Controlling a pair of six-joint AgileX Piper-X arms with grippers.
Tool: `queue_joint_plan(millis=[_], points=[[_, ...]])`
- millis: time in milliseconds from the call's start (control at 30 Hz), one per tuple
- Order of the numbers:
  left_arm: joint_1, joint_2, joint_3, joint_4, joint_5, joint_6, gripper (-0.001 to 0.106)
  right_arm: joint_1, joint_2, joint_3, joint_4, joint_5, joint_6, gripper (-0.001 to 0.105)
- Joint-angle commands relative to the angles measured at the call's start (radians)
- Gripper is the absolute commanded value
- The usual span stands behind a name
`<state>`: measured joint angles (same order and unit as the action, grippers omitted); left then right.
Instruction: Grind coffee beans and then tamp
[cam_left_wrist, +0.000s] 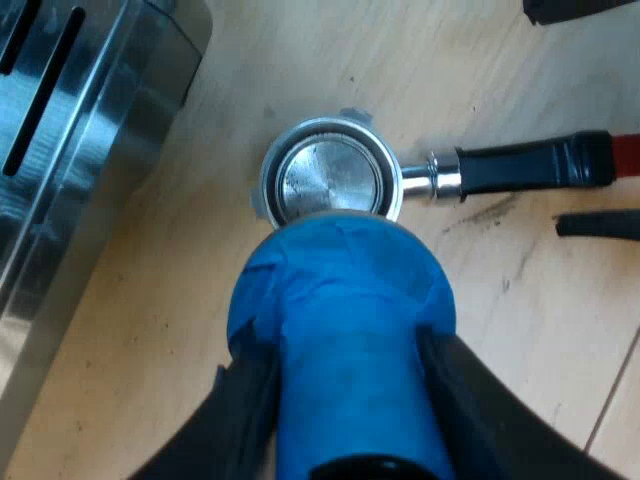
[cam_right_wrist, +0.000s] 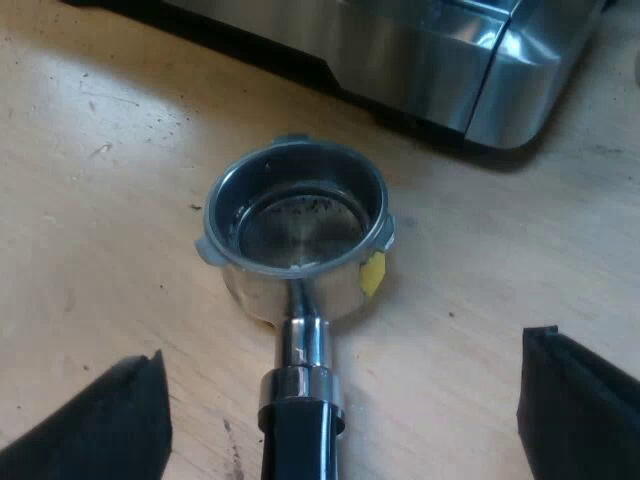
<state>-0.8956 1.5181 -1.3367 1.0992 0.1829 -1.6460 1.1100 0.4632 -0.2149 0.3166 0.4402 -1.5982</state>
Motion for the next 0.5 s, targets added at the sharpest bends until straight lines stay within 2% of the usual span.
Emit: queue_joint_plan(millis=[33, 167, 500], points=[[-0.006, 0.022, -0.022, 0.008, 0.011, -0.006, 0.000, 0.000, 0.001, -0.003, -0.006, -0.003, -0.002, 0.072], [-0.006, 0.042, -0.022, -0.004, 0.044, -0.001, 0.000, 0.000, 0.001, -0.003, -0.006, -0.003, -0.002, 0.072], [-0.044, 0.130, -0.022, -0.052, 0.048, 0.007, 0.000, 0.000, 0.001, -0.003, -0.006, -0.003, 0.001, 0.072]])
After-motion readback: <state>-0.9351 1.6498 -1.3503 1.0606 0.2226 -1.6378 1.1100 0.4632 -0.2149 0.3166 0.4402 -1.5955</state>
